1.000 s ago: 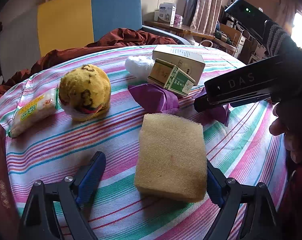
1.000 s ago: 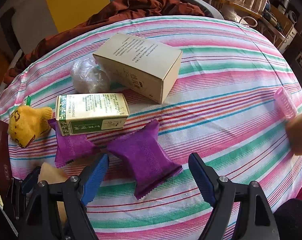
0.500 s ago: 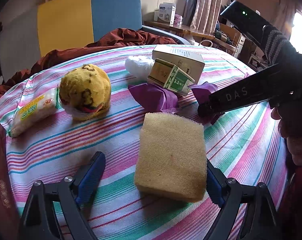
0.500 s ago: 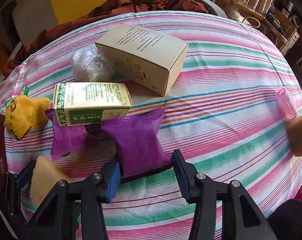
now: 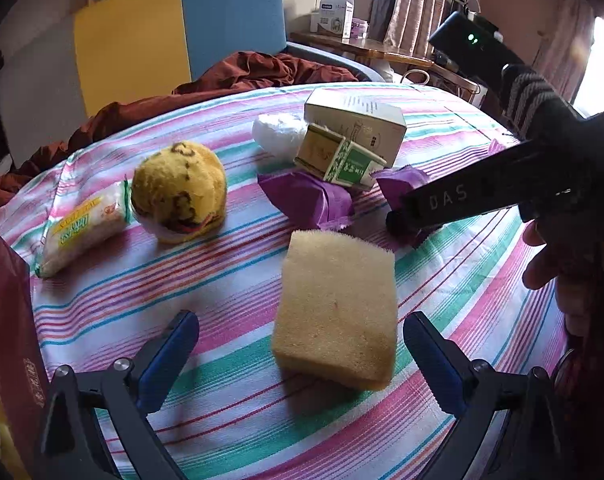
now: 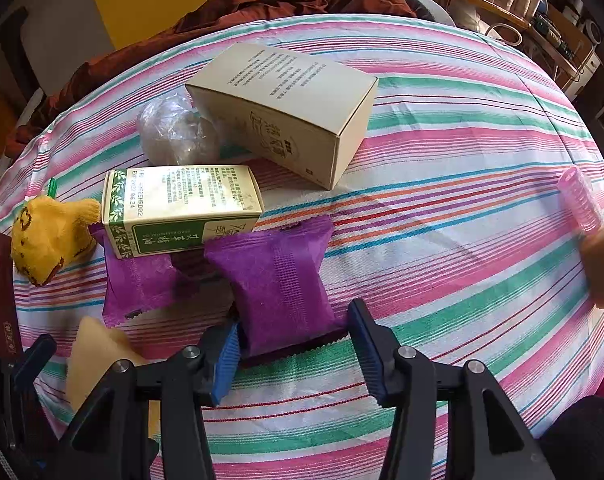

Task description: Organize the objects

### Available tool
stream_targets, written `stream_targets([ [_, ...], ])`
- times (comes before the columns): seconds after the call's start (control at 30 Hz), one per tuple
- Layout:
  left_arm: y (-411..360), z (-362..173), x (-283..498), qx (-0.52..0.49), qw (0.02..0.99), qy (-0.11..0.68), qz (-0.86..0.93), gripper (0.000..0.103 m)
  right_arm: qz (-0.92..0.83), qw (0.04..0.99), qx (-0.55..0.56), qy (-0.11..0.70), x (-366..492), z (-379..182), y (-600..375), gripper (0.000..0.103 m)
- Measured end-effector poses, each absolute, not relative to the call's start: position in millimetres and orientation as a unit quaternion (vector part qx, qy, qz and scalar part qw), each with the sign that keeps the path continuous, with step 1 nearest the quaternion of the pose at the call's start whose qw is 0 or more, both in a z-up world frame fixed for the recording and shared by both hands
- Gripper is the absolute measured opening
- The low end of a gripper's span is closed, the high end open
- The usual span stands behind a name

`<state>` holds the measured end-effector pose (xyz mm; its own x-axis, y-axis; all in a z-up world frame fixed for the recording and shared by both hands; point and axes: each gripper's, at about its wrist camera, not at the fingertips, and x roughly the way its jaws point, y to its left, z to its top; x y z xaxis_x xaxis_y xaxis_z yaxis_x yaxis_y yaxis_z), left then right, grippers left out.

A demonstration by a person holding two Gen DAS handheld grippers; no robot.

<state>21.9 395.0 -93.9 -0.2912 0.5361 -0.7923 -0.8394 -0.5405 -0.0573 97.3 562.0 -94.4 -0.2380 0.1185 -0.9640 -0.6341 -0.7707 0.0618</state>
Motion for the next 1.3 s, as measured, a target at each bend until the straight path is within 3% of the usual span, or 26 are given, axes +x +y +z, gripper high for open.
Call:
stream_targets([
  [0.3,421,-95,29,-0.369,0.438,0.271,0.774,0.102,0.754,0.251,-0.565,0.224,104,-93,570,0.053],
  [0.47,425,-108,11,-0.413,0.445,0.246,0.756,0.077,0.754,0.251,-0.567,0.217,107,-92,575,0.053],
  [0.53,425,-108,14,-0.407,0.448,0.242,0.758,0.057,0.755,0.251,-0.567,0.214,109,-91,577,0.053],
  [0.57,426,-107,17,-0.402,0.453,0.241,0.758,0.054,0.755,0.251,-0.567,0.213,109,-90,579,0.053],
  [0.97,360,-107,61,-0.394,0.414,0.182,0.800,0.053,0.756,0.251,-0.566,0.214,116,-86,594,0.052],
  [1.3,354,-111,68,-0.371,0.406,0.192,0.813,0.053,0.758,0.252,-0.563,0.211,121,-83,607,0.052],
])
